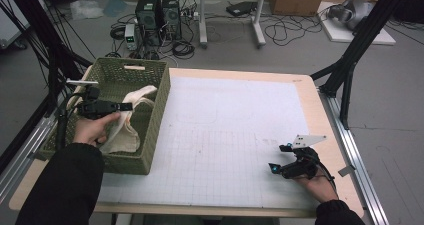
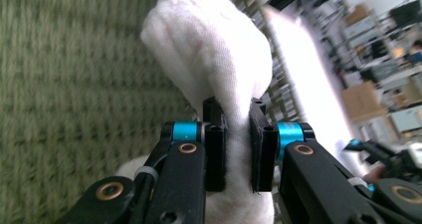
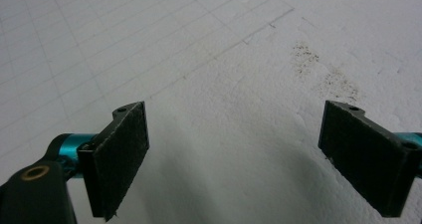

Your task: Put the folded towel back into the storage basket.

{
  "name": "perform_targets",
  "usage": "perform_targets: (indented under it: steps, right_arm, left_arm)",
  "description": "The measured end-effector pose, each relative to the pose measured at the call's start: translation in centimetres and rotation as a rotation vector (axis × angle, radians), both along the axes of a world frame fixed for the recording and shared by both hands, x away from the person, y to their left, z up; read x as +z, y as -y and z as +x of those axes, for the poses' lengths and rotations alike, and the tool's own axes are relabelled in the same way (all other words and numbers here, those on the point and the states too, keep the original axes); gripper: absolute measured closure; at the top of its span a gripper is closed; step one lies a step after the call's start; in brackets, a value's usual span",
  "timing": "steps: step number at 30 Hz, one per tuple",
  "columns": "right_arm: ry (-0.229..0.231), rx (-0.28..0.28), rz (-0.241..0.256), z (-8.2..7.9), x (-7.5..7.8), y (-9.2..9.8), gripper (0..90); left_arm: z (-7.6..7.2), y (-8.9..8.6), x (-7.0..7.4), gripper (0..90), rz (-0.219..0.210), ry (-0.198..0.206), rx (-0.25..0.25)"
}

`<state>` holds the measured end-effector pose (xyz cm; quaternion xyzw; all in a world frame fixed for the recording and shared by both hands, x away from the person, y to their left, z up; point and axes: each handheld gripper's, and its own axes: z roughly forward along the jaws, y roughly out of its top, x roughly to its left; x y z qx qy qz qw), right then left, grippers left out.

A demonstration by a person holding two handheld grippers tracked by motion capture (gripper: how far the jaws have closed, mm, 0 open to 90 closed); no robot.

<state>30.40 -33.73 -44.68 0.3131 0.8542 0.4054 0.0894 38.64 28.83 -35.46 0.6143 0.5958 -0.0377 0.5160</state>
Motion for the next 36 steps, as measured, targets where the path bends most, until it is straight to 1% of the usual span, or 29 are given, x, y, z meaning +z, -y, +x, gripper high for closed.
perform_targets:
  steps: [2, 4, 5, 6, 7, 8, 9, 11, 13, 16, 18, 19, 20, 23, 25, 26, 28, 30, 32, 34, 35, 36]
  right_arm:
    - [-0.004, 0.003, -0.004, 0.0, -0.1, -0.1, 11.7]
    - [-0.003, 0.005, -0.005, 0.1, -0.1, -0.1, 11.7]
    - [-0.006, 0.004, -0.007, 0.2, -0.2, -0.1, 11.7]
    - [-0.007, 0.004, -0.008, 0.2, -0.2, -0.2, 11.7]
    - [-0.007, 0.005, -0.009, 0.2, -0.2, -0.2, 11.7]
    - [-0.006, 0.009, -0.012, 0.2, -0.3, -0.3, 11.7]
    - [-0.013, 0.010, -0.010, 0.1, -0.2, -0.3, 11.7]
    - [-0.005, 0.014, -0.009, 0.1, -0.2, -0.4, 11.7]
    - [-0.011, 0.015, -0.008, 0.1, -0.3, -0.4, 11.7]
    - [-0.007, 0.019, -0.009, 0.2, -0.3, -0.4, 11.7]
    - [-0.011, 0.021, -0.010, 0.2, -0.3, -0.5, 11.7]
    - [-0.011, 0.022, -0.010, 0.2, -0.3, -0.5, 11.7]
    - [-0.005, 0.024, -0.010, 0.2, -0.3, -0.5, 11.7]
    - [-0.006, 0.024, -0.012, 0.2, -0.3, -0.5, 11.7]
    - [-0.004, 0.026, -0.013, 0.2, -0.3, -0.5, 11.7]
    - [-0.004, 0.026, -0.013, 0.2, -0.3, -0.5, 11.7]
    - [-0.005, 0.026, -0.012, 0.2, -0.3, -0.5, 11.7]
    - [-0.004, 0.027, -0.012, 0.2, -0.3, -0.5, 11.7]
    - [-0.004, 0.027, -0.012, 0.2, -0.3, -0.5, 11.7]
    - [-0.005, 0.025, -0.015, 0.2, -0.3, -0.5, 11.7]
    - [0.001, 0.032, -0.015, 0.2, -0.3, -0.5, 11.7]
    - [-0.002, 0.033, -0.015, 0.2, -0.3, -0.5, 11.7]
  left_arm:
    - [-0.3, -0.1, 1.0, 80.4, -0.015, 0.034, 0.000]
    - [-0.2, 0.2, 2.3, 80.4, -0.004, 0.050, -0.023]
    - [-0.2, 0.3, 3.0, 80.4, -0.014, 0.074, -0.031]
    - [-0.1, 0.5, 3.5, 80.4, -0.006, 0.091, -0.028]
    - [0.1, 0.8, 3.8, 80.4, 0.020, 0.087, -0.028]
    - [0.4, 0.9, 3.7, 80.4, 0.042, 0.079, -0.025]
    - [0.8, 0.9, 3.4, 80.4, 0.065, 0.066, -0.012]
    - [1.8, 0.9, 2.1, 80.4, 0.100, 0.017, 0.025]
    - [2.6, 1.1, 0.8, 80.4, 0.177, -0.028, 0.055]
    - [3.2, 1.1, -0.6, 80.4, 0.221, -0.065, 0.076]
    - [3.5, 1.1, -1.3, 80.4, 0.238, -0.082, 0.086]
    - [3.7, 1.2, -1.6, 80.4, 0.255, -0.092, 0.092]
    - [3.8, 1.2, -1.9, 80.4, 0.260, -0.096, 0.094]
    - [4.0, 1.5, -2.7, 80.4, 0.278, -0.123, 0.092]
    - [4.2, 1.8, -3.2, 80.3, 0.306, -0.155, 0.081]
    - [4.2, 1.9, -3.4, 80.3, 0.303, -0.167, 0.082]
    - [4.3, 2.0, -3.6, 80.3, 0.327, -0.186, 0.078]
    - [4.3, 2.1, -3.8, 80.3, 0.338, -0.195, 0.074]
    - [4.3, 2.3, -4.1, 80.2, 0.361, -0.203, 0.055]
    - [4.4, 2.5, -4.4, 80.1, 0.385, -0.219, 0.048]
    - [4.4, 2.6, -4.5, 79.8, 0.392, -0.226, 0.046]
    - [4.4, 2.6, -4.6, 79.5, 0.405, -0.229, 0.030]
